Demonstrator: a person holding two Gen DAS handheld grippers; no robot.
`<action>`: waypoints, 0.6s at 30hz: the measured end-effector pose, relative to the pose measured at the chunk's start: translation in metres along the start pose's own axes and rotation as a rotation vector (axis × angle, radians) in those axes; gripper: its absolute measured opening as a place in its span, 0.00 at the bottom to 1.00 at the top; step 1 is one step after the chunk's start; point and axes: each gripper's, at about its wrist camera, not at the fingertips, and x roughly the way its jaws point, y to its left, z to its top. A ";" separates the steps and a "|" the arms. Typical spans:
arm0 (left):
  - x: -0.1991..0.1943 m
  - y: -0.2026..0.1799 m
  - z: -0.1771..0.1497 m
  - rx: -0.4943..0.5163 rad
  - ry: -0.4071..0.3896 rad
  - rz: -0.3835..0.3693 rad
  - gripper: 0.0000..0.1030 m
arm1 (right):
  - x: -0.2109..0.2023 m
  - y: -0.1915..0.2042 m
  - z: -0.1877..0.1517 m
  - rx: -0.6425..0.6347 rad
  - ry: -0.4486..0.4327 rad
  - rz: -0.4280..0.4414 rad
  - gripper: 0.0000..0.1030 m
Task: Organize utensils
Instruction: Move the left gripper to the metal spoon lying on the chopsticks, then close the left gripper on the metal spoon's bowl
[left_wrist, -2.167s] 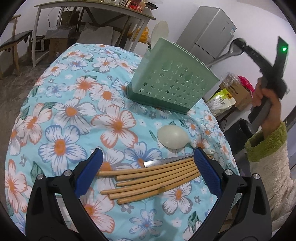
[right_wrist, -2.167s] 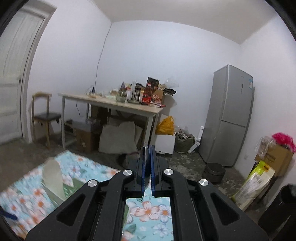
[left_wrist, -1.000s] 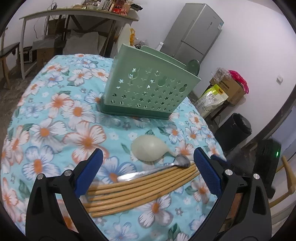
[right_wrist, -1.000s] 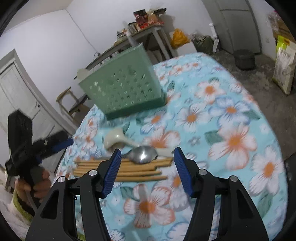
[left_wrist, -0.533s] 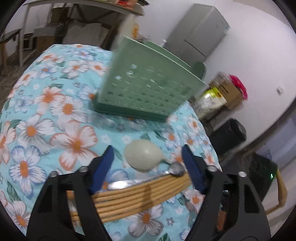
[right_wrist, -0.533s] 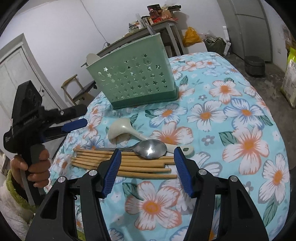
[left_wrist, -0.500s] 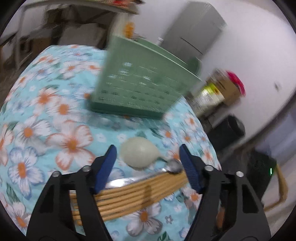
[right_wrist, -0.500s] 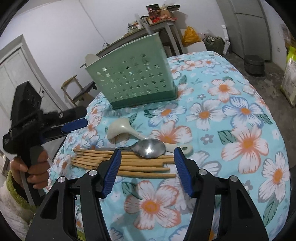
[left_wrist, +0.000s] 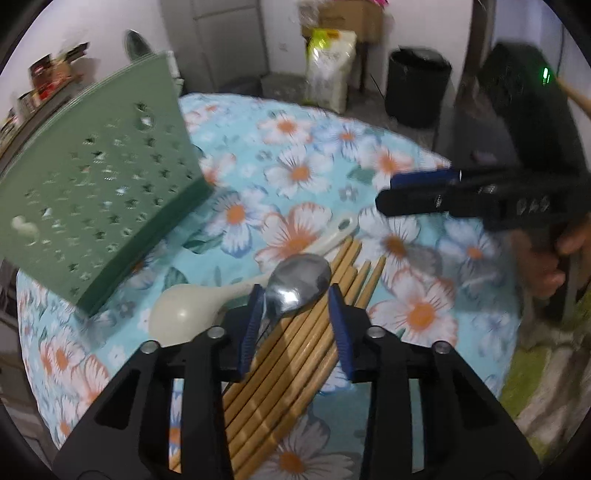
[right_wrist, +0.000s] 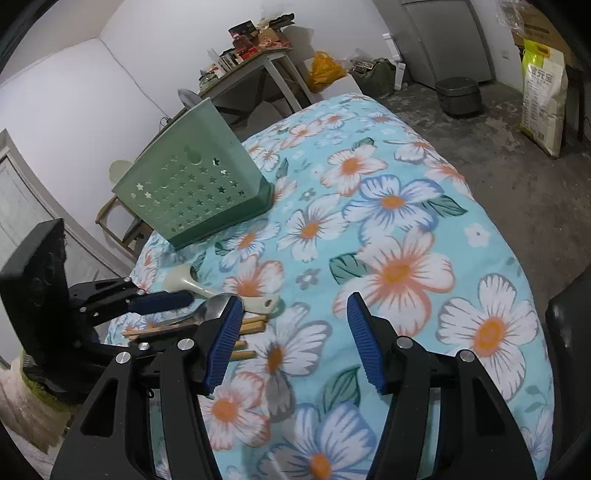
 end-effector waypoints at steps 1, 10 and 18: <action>0.003 -0.001 0.000 0.016 0.000 0.009 0.31 | 0.001 0.000 0.000 -0.001 0.003 -0.002 0.56; 0.002 0.011 0.008 0.035 -0.007 -0.012 0.06 | 0.011 0.004 -0.001 -0.016 0.002 -0.014 0.56; 0.000 0.022 0.015 0.003 -0.015 -0.041 0.06 | 0.017 0.013 -0.003 -0.086 0.001 -0.080 0.56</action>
